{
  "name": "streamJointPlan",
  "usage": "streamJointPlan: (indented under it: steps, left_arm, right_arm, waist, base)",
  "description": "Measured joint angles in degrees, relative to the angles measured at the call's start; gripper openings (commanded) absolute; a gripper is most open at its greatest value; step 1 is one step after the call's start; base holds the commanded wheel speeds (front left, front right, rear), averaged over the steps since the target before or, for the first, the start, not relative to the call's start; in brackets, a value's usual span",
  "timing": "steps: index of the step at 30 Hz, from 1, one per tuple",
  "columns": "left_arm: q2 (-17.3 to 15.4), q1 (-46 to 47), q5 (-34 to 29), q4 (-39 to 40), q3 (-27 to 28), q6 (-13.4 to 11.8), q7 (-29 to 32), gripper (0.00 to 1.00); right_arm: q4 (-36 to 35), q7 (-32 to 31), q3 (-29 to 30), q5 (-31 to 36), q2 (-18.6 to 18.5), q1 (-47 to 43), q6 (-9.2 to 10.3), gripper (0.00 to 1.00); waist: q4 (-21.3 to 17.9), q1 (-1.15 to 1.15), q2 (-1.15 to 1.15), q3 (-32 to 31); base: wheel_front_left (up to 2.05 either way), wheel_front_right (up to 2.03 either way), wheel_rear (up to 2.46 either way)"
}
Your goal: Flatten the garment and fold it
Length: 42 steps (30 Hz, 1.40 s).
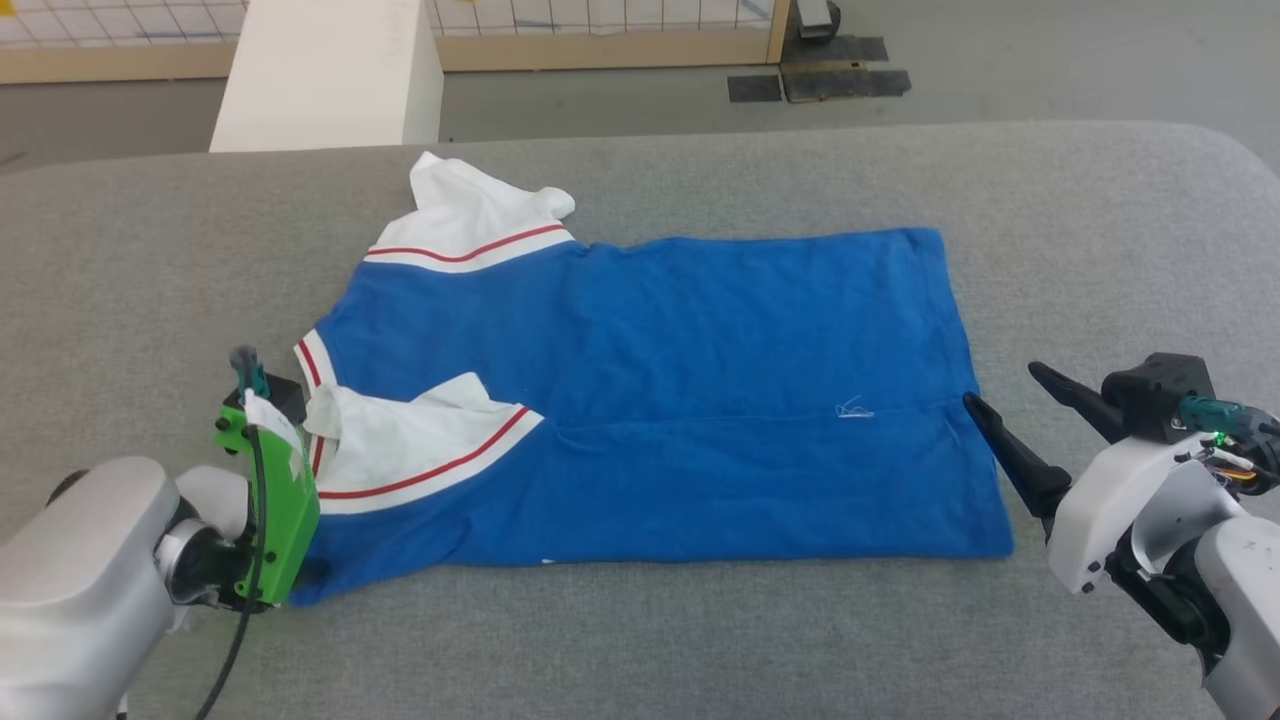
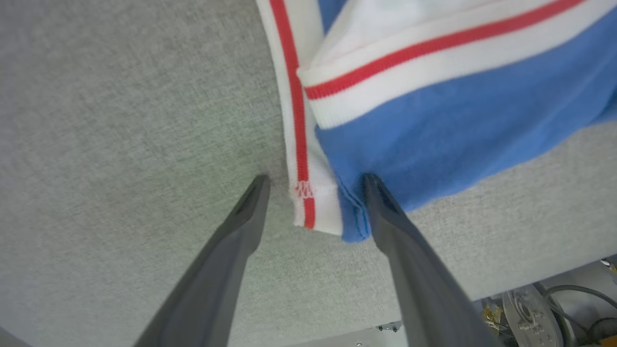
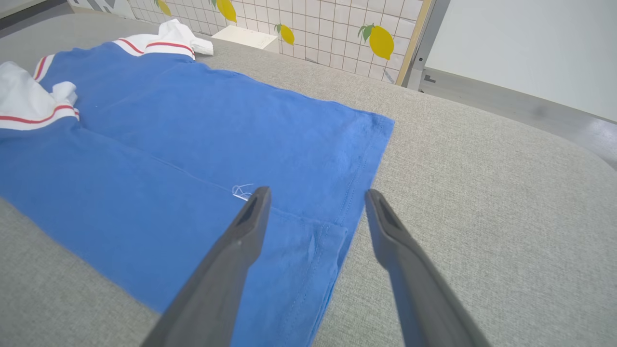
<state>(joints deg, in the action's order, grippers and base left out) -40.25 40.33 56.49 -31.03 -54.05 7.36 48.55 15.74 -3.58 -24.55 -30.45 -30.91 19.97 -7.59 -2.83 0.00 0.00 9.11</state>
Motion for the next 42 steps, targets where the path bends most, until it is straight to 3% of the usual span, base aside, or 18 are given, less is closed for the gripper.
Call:
streamJointPlan:
  steps: [3,4,5,10,16,21,27,32,42]
  left_arm:
    - [0.33,-0.01,0.01,-0.49,-0.69,0.0,-0.47,1.0]
    - [0.33,0.0,0.02,-0.65,-0.94,0.0,-0.57,0.39]
    - [0.34,0.09,0.13,-0.87,-1.18,0.0,-0.73,0.0]
    - [0.65,0.27,1.6,-0.04,-3.42,0.09,-2.59,0.0]
    - [-1.79,0.25,2.0,4.39,-6.99,0.09,-6.48,0.0]
    - [-4.12,0.56,2.14,7.78,-8.6,0.09,-8.9,0.0]
    - [-4.93,1.63,2.53,9.01,-9.81,0.09,-10.35,0.0]
    - [-4.37,3.06,2.49,8.9,-10.76,0.09,-11.17,0.0]
    - [-2.67,5.92,2.07,7.91,-12.46,0.09,-12.36,0.0]
  right_arm:
    - [0.05,-0.02,-0.32,0.0,-0.15,0.48,0.0,1.0]
    - [0.09,-0.03,-0.37,0.0,-0.21,0.61,0.0,1.0]
    - [0.14,-0.04,-0.48,0.0,-0.31,0.85,0.0,1.0]
    - [-0.12,-1.12,-1.33,-0.02,-1.36,2.04,0.0,1.0]
    - [-1.8,-3.83,-2.54,-0.42,-4.56,6.93,0.0,1.0]
    - [-3.65,-13.71,-7.24,-3.86,-9.6,12.33,0.0,1.0]
    - [-3.94,-33.55,-15.01,-12.6,-13.48,16.34,0.0,1.0]
    - [-1.4,-44.07,-20.13,-17.88,-12.87,16.66,0.0,1.0]
    - [9.72,-42.63,-21.17,-20.06,-7.01,15.57,0.0,1.0]
  waist:
    - [-0.34,0.0,0.0,0.7]
    - [-0.34,0.0,0.0,0.79]
    - [-0.28,0.0,0.0,0.8]
    - [0.36,0.0,0.0,-0.06]
    - [0.89,0.0,0.0,-1.41]
    - [1.66,0.0,0.0,-2.23]
    - [2.42,0.0,0.0,-2.29]
    - [3.01,0.0,0.0,-1.39]
    - [4.66,0.0,0.0,1.33]
  base:
    - [0.0,0.0,0.0]
    - [0.0,0.0,0.0]
    - [0.0,0.0,0.0]
    - [0.0,0.0,0.0]
    - [0.0,0.0,0.0]
    - [0.0,0.0,0.0]
    - [0.0,0.0,0.0]
    - [0.0,0.0,0.0]
    - [0.0,0.0,0.0]
